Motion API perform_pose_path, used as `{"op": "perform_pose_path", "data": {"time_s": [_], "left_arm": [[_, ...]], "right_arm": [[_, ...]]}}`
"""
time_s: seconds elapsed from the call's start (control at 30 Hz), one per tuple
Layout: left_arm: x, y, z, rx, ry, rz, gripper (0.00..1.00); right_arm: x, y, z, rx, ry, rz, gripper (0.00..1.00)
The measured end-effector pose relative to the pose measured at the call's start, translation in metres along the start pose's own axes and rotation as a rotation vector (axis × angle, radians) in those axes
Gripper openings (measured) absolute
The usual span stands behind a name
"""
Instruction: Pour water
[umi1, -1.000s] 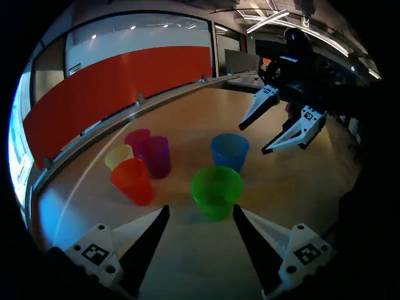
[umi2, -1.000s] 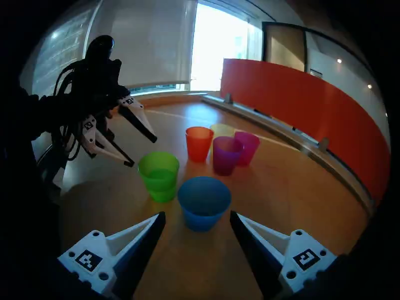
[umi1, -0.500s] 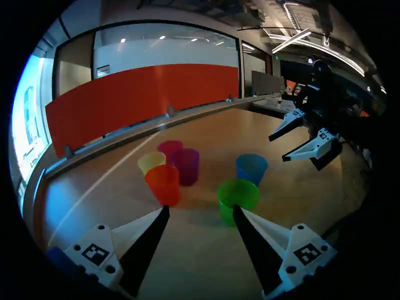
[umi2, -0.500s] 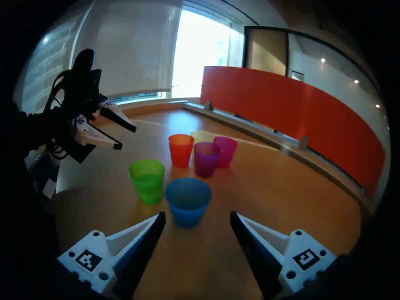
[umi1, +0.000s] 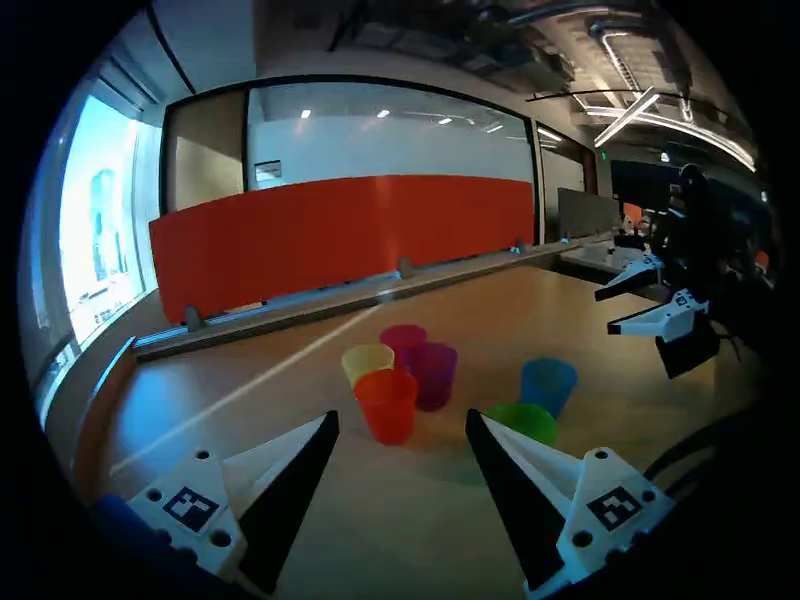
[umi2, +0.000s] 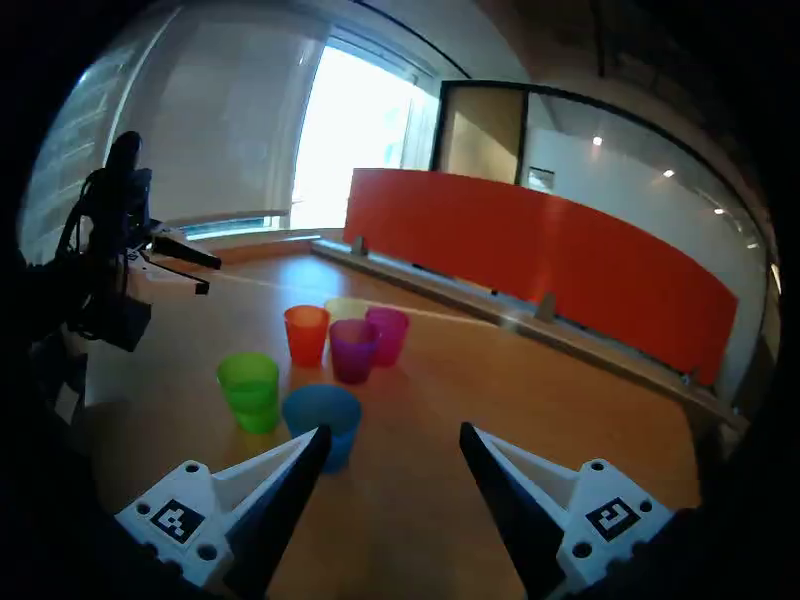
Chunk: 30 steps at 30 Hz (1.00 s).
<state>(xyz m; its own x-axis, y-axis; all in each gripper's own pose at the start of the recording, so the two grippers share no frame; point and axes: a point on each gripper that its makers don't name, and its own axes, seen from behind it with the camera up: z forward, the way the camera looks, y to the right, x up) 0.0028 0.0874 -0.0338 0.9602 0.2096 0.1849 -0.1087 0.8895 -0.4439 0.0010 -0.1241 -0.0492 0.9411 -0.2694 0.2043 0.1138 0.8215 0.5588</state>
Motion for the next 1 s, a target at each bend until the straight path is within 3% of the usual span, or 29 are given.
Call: {"op": "perform_pose_path", "data": {"time_s": [0.4,0.6,1.0], "left_arm": [[0.026,-0.017,-0.018,0.113,0.123,-0.07,0.94],[0.027,-0.025,-0.025,0.167,0.163,-0.09,0.94],[0.038,-0.033,-0.033,0.226,0.234,-0.138,0.94]], "right_arm": [[0.025,0.031,-0.021,-0.164,0.113,0.034,1.0],[0.037,0.053,-0.03,-0.271,0.175,0.069,1.0],[0.06,0.103,-0.052,-0.489,0.309,0.164,1.0]]}}
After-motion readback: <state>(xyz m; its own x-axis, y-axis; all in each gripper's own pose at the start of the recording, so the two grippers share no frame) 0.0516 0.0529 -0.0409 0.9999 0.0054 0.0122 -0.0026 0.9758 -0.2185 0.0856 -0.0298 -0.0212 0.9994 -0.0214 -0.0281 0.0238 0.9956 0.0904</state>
